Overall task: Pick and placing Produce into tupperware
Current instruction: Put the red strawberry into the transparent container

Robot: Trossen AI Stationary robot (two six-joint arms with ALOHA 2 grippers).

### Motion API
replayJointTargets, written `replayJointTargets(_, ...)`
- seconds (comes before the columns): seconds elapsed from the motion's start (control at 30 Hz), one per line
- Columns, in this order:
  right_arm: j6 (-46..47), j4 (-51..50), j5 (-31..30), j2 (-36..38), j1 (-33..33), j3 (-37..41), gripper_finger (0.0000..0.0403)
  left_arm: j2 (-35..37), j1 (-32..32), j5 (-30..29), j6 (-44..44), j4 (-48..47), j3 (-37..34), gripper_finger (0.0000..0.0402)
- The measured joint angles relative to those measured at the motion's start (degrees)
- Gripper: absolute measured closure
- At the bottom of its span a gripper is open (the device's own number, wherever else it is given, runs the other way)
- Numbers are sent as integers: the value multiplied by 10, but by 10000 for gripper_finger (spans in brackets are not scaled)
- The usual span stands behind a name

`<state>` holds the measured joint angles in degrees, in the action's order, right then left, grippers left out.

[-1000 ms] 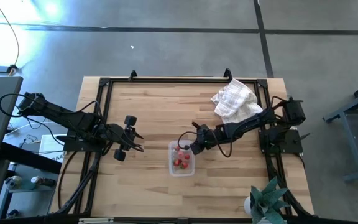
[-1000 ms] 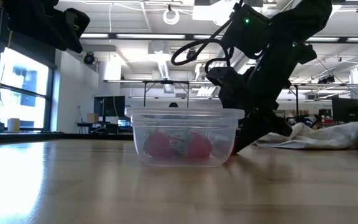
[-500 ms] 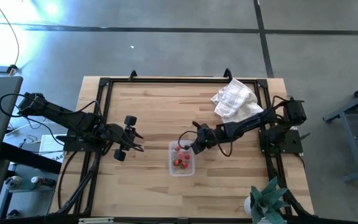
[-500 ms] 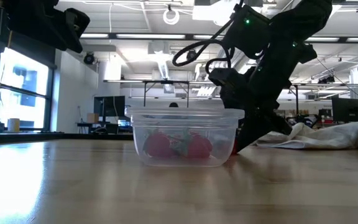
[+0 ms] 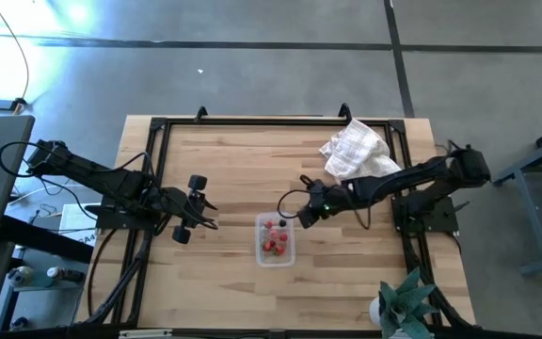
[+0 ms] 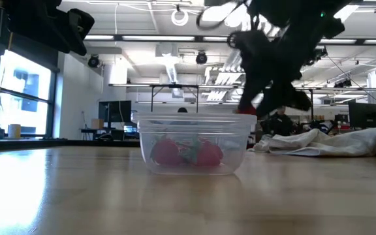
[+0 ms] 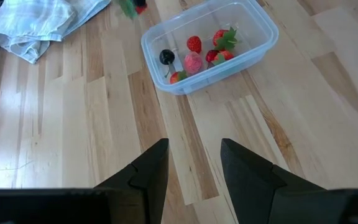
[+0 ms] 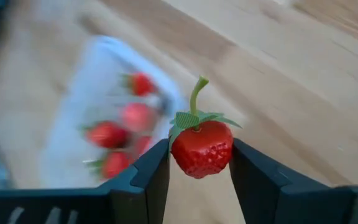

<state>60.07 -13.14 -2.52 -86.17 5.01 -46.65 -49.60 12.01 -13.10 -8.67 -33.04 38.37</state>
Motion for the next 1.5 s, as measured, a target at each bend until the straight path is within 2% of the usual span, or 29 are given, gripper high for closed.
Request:
replayJointTargets(0.2, -31, 100, 16, 52, 18, -1, 261, 0, 0, 0, 0, 0, 0, 266)
replayJointTargets(0.3, -42, 143, 29, 55, 27, -15, 261, 0, 0, 0, 0, 0, 0, 266)
replayJointTargets(0.4, -70, 110, 37, 39, 35, -65, 261, 0, 0, 0, 0, 0, 0, 266)
replayJointTargets(0.47, -100, 53, 38, 16, 39, -111, 261, 0, 0, 0, 0, 0, 0, 266)
replayJointTargets(0.63, -176, -117, 37, -77, 41, -237, 261, 0, 0, 0, 0, 0, 0, 266)
replayJointTargets(0.73, -218, -195, 39, -133, 39, -282, 261, 0, 0, 0, 0, 0, 0, 266)
replayJointTargets(1.1, -260, -190, 73, -251, 40, -318, 261, 0, 0, 0, 0, 0, 0, 266)
replayJointTargets(1.27, -271, -168, 68, -272, 40, -318, 261, 0, 0, 0, 0, 0, 0, 266)
replayJointTargets(1.5, -281, -176, 26, -277, 40, -319, 261, 0, 0, 0, 0, 0, 0, 266)
